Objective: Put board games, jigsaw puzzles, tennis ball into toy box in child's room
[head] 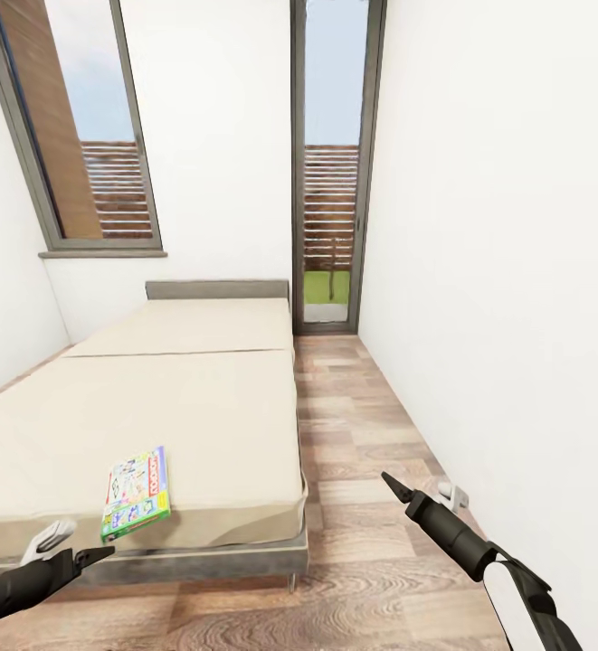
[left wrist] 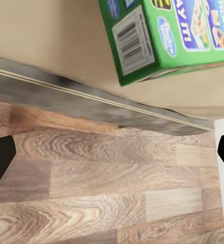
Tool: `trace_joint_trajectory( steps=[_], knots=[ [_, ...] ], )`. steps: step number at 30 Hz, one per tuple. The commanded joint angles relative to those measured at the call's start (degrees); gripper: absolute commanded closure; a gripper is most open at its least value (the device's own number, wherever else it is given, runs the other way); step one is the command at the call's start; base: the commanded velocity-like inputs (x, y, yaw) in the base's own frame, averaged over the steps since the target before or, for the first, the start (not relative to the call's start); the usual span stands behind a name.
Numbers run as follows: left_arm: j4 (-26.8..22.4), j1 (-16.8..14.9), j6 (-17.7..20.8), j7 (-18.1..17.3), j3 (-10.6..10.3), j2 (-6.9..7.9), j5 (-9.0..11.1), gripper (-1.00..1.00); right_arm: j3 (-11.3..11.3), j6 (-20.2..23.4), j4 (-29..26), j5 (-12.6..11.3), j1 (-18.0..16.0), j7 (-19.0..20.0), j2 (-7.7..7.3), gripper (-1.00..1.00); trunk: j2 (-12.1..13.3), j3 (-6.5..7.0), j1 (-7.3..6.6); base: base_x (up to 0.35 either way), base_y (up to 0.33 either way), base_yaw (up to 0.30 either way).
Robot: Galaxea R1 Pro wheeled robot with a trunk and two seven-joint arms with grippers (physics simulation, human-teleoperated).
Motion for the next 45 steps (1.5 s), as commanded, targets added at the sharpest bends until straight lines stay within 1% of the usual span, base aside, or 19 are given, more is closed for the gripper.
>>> trace_joint_trajectory(
  steps=[1, 3, 6, 15, 18, 26, 35, 45],
  knots=[
    [0.0, -0.1, 0.3, -0.6, 0.2, -0.04, -0.6, -1.00, -0.1, 0.5, 0.0, -0.5, 0.0, 0.1, 0.01, -1.00, -0.4, -0.24, 0.21, 0.000, 0.000, 0.000],
    [0.0, -0.1, 0.3, -0.6, 0.2, -0.04, -0.6, -1.00, -0.1, 0.5, 0.0, -0.5, 0.0, 0.1, 0.01, -1.00, -1.2, -0.60, 0.65, 0.000, 0.000, 0.000],
    [0.0, -0.1, 0.3, -0.8, 0.2, -0.04, -0.6, -1.00, -0.1, 0.5, 0.0, -0.5, 0.0, 0.1, 0.01, -1.00, -1.2, -0.60, 0.65, 0.000, 0.000, 0.000],
    [-0.1, -0.1, 0.3, -3.7, 0.2, -0.11, 0.2, -1.00, -0.1, 0.5, 0.0, -0.5, 0.0, 0.1, 0.01, -1.00, -1.2, -0.60, 0.65, 0.000, 0.000, 0.000],
    [-0.1, -0.1, 0.3, -4.0, 0.2, -0.18, 0.2, -1.00, -0.1, 0.5, 0.0, -0.5, 0.0, 0.1, 0.01, -1.00, -1.2, -0.60, 0.65, 0.000, 0.000, 0.000],
    [-0.3, 0.0, 0.3, -4.3, 0.1, -1.01, 0.3, -1.00, -0.1, 0.5, 0.0, -0.5, 0.0, 0.1, 0.01, -1.00, -1.2, -0.60, 0.65, 0.000, 0.000, 0.000],
    [-0.5, -0.1, 0.3, -5.6, 0.1, -1.07, 0.3, -1.00, -0.1, 0.5, 0.0, -0.5, 0.0, 0.1, 0.01, -1.00, -1.2, -0.60, 0.65, 0.000, 0.000, 0.000],
    [-0.4, -0.1, 0.4, -6.1, 0.5, -0.95, 0.3, -1.00, -0.1, 0.5, 0.0, -0.4, 0.0, 0.1, 0.01, -1.00, -1.2, -0.60, 0.65, 0.000, 0.000, 0.000]
  ],
)
